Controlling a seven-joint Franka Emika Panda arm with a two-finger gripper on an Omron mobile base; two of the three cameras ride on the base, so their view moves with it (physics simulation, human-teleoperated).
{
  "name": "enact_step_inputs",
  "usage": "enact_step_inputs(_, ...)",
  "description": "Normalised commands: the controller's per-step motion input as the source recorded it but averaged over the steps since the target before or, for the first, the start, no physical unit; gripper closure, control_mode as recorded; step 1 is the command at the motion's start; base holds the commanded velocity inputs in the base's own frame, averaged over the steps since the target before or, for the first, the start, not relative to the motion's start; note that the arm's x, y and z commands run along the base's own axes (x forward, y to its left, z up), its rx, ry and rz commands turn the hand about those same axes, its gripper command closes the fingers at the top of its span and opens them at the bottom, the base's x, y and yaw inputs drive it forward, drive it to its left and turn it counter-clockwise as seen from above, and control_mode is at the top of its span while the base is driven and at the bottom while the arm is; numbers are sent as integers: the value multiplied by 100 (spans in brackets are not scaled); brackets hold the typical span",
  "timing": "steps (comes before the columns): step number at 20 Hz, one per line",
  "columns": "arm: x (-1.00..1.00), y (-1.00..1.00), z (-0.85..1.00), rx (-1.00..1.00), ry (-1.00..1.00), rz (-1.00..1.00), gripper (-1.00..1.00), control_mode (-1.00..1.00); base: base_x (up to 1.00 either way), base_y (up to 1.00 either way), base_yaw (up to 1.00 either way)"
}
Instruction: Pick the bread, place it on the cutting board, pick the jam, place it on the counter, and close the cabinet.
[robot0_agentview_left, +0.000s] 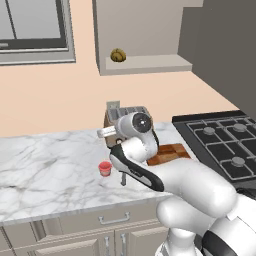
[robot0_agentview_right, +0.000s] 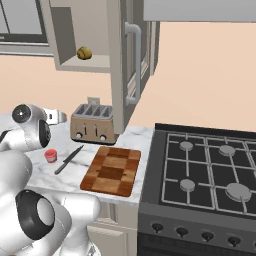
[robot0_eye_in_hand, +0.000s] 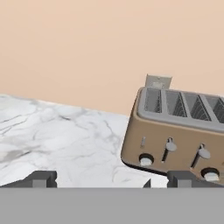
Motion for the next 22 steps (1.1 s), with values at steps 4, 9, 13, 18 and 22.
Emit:
enact_step_inputs(4, 0, -9, 53, 0, 0, 0, -100, -100, 0, 0, 0)
enact_step_inputs(9, -1, -11, 50, 0, 0, 0, -100, -100, 0, 0, 0)
enact_step_inputs(13, 0, -7, 33, 0, 0, 0, -100, -100, 0, 0, 0)
enact_step_inputs(18, -1, -15, 40, 0, 0, 0, -100, -100, 0, 0, 0)
enact_step_inputs(22, 0, -16, 46, 0, 0, 0, -100, -100, 0, 0, 0)
